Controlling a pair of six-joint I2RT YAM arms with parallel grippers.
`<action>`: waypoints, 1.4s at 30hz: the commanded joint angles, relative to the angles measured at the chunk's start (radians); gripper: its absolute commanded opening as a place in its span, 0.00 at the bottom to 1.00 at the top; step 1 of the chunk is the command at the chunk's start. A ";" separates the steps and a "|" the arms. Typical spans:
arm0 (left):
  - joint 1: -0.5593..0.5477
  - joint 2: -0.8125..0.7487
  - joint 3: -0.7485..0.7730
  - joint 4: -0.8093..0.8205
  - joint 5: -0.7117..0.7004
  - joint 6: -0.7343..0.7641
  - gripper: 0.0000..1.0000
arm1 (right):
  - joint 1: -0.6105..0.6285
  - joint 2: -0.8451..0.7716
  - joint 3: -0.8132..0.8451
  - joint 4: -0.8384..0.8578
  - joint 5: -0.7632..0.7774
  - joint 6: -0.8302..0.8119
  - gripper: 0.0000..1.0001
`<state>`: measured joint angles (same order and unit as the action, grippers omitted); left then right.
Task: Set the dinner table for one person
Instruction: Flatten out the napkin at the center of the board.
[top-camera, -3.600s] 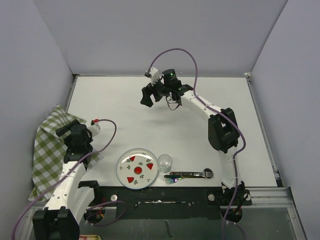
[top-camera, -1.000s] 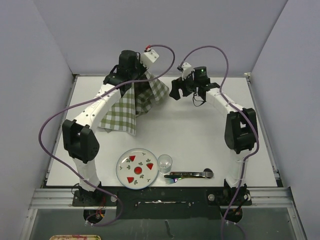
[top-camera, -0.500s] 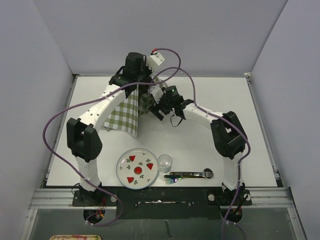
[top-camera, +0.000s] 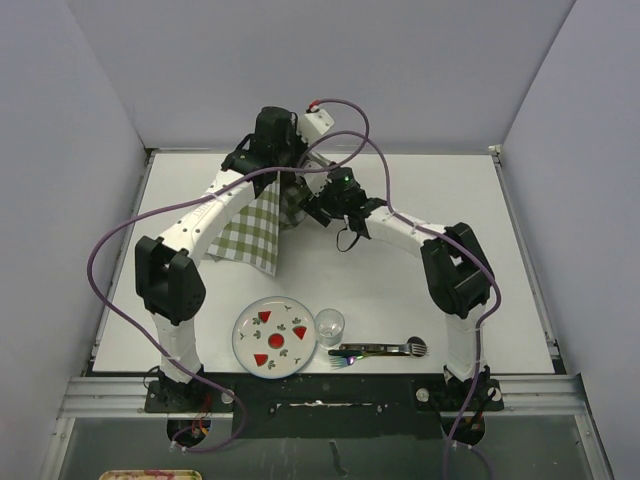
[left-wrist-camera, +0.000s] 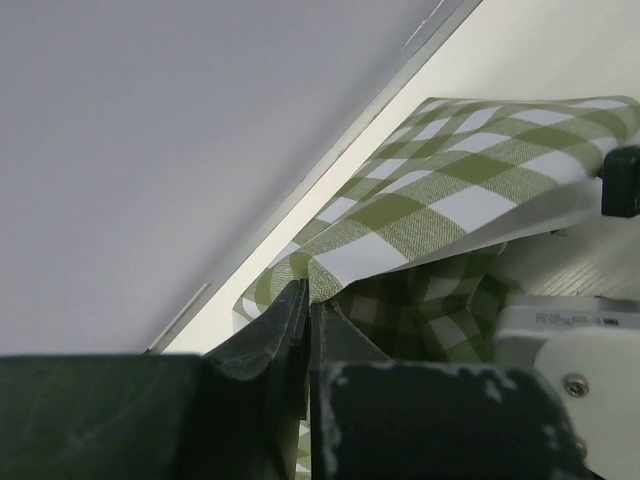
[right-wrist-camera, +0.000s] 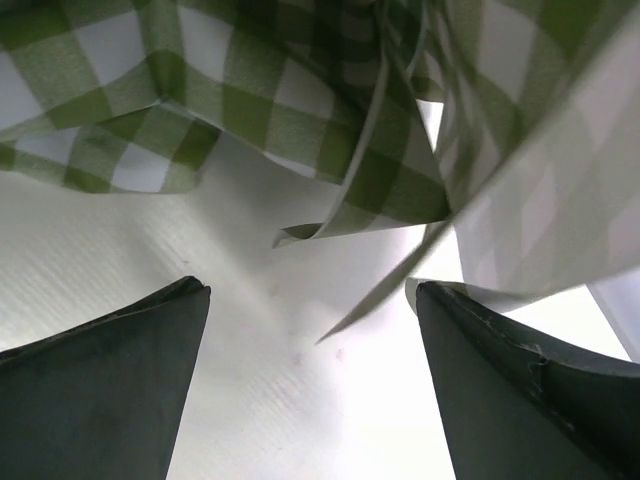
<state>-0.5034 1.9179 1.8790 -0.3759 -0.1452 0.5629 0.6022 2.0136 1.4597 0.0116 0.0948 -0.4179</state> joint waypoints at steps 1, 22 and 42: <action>-0.006 -0.005 0.031 -0.007 0.003 -0.004 0.00 | -0.016 -0.023 0.079 0.069 0.038 0.044 0.87; -0.012 0.030 0.040 -0.008 -0.007 0.018 0.00 | -0.037 -0.103 0.046 0.118 0.107 -0.115 0.86; -0.012 0.031 0.069 -0.050 -0.015 0.035 0.00 | -0.036 -0.053 0.077 0.154 0.153 -0.170 0.87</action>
<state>-0.5049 1.9434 1.9003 -0.4168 -0.1577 0.5808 0.5625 2.0003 1.4944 0.0734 0.2363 -0.5735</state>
